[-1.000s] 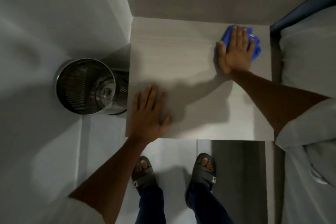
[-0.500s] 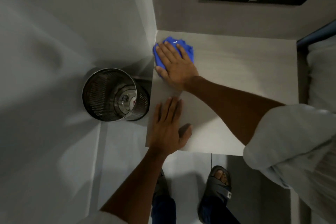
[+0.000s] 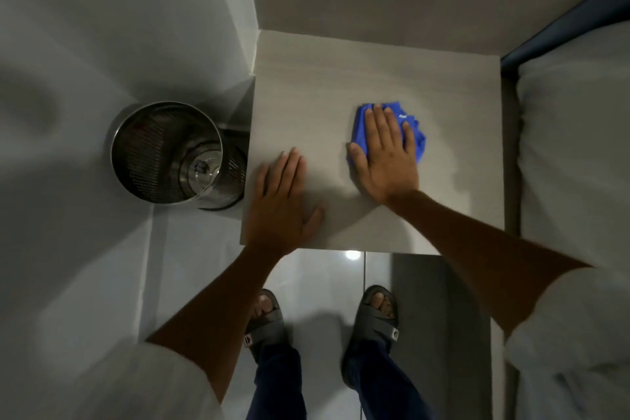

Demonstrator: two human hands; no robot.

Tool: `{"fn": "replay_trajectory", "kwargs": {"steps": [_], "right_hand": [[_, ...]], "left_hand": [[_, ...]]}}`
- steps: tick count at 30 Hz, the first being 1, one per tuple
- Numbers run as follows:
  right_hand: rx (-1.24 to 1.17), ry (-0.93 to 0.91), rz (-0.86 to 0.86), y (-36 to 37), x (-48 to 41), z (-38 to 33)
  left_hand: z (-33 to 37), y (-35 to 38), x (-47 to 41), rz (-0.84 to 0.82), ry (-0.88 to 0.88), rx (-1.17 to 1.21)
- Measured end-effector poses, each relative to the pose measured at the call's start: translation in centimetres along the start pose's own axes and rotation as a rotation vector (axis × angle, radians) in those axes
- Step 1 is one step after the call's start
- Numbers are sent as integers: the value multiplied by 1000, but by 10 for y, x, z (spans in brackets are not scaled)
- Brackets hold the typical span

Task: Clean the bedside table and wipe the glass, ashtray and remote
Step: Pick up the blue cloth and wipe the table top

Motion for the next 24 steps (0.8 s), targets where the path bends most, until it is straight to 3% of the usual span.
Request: {"fn": "replay_trajectory", "kwargs": {"steps": [3,7,10,13,18,22,24], "right_hand": [[-35,-34,-41,5,25,-34],[-73,-228,-146,18,73,-76],[-130,-227,-206,17,123,-62],[-87,-48,-205,12,152,-7],[-185,448,-147,-15,156,92],[-322,703,-156,-21,135,72],[-389,687,-203,-26,126,48]], "left_hand": [[1,-2,5,44,-14,21],[-23,-1,46,29,-221,31],[-35,-3,76,-64,-100,-8],[-34,-6,82,-100,-63,-13],[-10,-12,79,-119,-160,43],[12,-21,75,-175,-245,52],[35,-32,72,-188,-240,104]]}}
Point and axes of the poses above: each hand's wrist, its own x-axis away from the middle knuckle, its own y-axis out of the palm, z = x × y, the point moved 2 cm from there along -x, towards the middle knuckle, and after that the axes turned 1 degree about z, right-handed, at the moved point
